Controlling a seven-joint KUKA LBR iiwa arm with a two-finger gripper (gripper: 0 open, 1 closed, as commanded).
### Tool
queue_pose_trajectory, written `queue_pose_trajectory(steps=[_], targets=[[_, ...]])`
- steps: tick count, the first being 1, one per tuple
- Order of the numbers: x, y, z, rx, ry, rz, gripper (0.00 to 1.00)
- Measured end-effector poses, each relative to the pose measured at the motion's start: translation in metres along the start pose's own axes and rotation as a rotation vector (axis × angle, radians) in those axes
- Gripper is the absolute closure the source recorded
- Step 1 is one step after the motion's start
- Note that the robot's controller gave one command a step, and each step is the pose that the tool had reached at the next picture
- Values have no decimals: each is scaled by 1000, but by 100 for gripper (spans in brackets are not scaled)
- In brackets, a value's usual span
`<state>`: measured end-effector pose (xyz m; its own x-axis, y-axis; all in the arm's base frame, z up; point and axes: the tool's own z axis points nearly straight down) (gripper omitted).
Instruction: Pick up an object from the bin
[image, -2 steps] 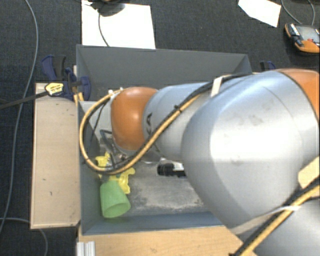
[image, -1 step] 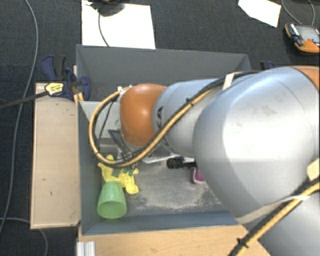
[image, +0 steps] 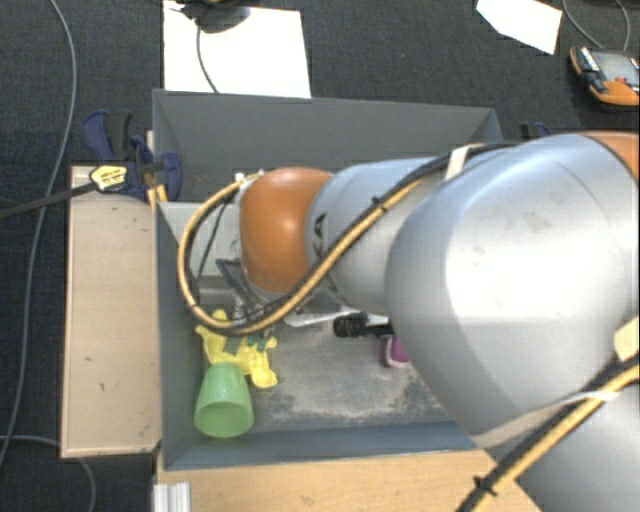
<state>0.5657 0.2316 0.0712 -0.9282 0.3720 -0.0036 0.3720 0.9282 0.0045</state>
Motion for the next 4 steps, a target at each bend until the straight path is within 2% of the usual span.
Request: queue_pose_trajectory(steps=[1,2,4], targets=[[2,-2,-12,5,6,1,100],[0,-1,-46,2,3,1,100],[0,0,-78,-1,0,0,100]])
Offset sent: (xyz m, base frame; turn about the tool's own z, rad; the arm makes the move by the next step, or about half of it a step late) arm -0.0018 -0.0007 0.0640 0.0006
